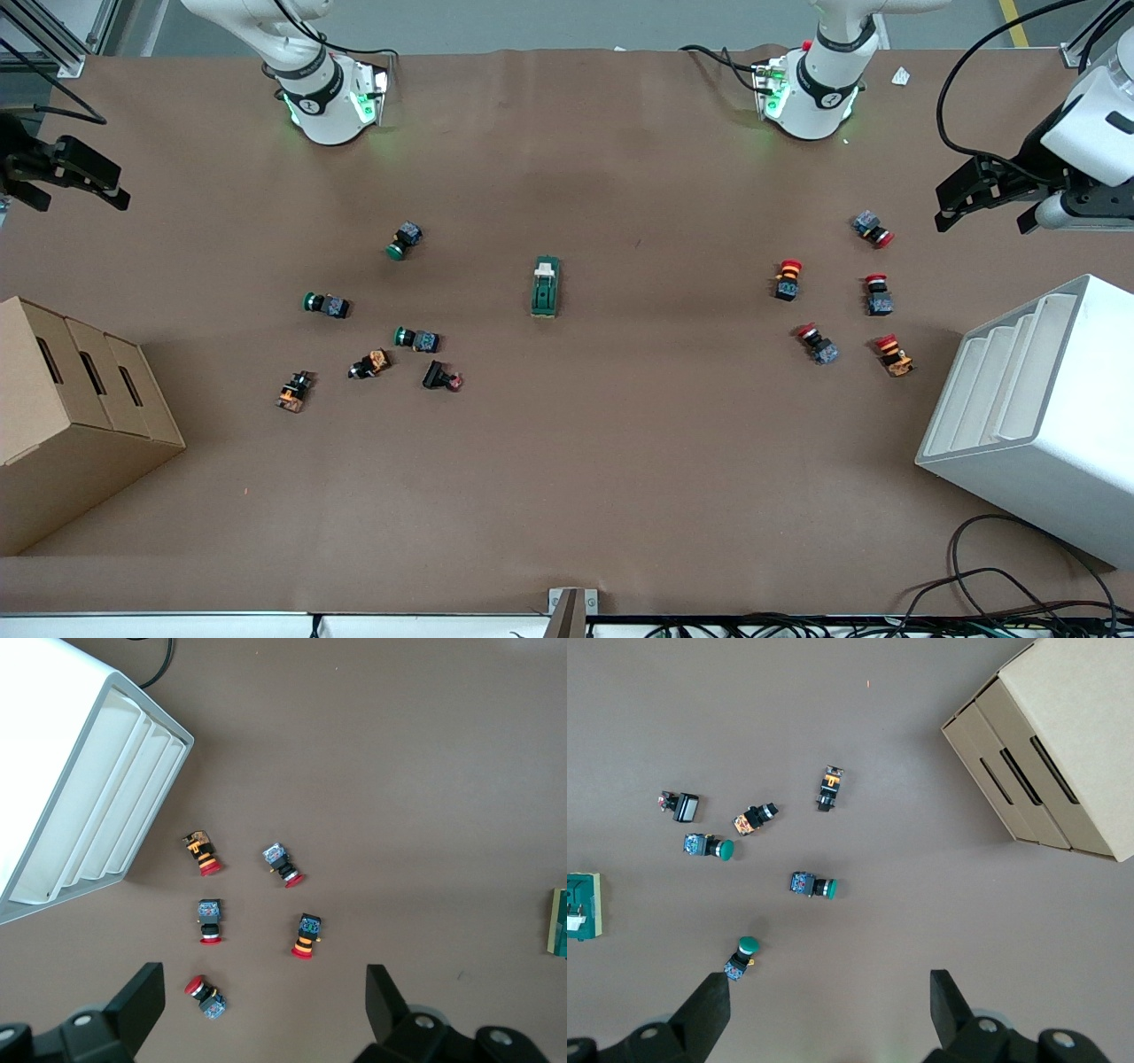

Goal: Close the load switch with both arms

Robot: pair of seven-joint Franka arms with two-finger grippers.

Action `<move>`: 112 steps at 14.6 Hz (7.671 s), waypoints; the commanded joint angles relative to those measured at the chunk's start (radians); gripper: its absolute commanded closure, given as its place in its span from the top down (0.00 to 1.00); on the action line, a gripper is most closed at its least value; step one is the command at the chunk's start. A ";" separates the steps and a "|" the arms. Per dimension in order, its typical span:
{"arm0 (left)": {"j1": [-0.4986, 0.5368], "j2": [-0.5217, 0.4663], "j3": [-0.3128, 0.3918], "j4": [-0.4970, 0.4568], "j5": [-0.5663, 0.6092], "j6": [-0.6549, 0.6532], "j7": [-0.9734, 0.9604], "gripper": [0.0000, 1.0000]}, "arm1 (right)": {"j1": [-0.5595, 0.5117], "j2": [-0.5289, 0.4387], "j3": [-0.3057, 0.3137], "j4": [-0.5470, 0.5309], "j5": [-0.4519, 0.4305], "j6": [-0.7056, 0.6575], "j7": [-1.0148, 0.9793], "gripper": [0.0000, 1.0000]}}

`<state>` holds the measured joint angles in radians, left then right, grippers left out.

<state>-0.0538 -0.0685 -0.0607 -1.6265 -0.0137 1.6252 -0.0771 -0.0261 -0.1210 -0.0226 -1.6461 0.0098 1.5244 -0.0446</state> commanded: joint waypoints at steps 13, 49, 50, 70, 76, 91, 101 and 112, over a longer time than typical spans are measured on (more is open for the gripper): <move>-0.181 0.212 -0.211 -0.071 0.060 0.278 -0.466 1.00 | 0.009 0.235 -0.022 0.037 -0.025 -0.004 0.024 1.00; -1.008 0.832 -0.212 -0.237 1.575 0.503 -2.310 1.00 | 0.847 0.639 -0.014 -0.347 0.662 1.054 1.052 1.00; -1.018 0.846 -0.212 -0.237 1.589 0.472 -2.334 1.00 | 0.856 0.641 -0.014 -0.347 0.662 1.057 1.059 1.00; -1.032 0.929 -0.208 -0.231 1.799 0.306 -2.457 1.00 | 0.784 0.684 -0.017 -0.166 0.664 0.991 1.164 1.00; -1.032 0.929 -0.208 -0.208 1.804 0.306 -2.456 1.00 | 0.790 0.754 -0.019 -0.095 0.653 1.000 1.191 1.00; -1.031 0.935 -0.205 -0.197 1.805 0.306 -2.449 1.00 | 0.562 0.772 -0.028 -0.006 0.434 0.840 1.001 1.00; -1.017 0.791 -0.235 -0.187 1.587 0.321 -2.301 0.99 | 0.123 0.483 -0.026 0.003 0.059 0.415 0.194 1.00; -0.881 0.506 -0.229 -0.049 0.912 0.315 -1.718 1.00 | -0.023 0.393 -0.025 0.247 -0.031 -0.018 -0.038 1.00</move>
<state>-0.9876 0.5180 -0.2874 -1.6591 0.9924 1.9419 -1.9052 -0.0072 0.2687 -0.0722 -1.4428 -0.0029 1.5513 -0.0607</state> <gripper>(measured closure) 0.000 0.000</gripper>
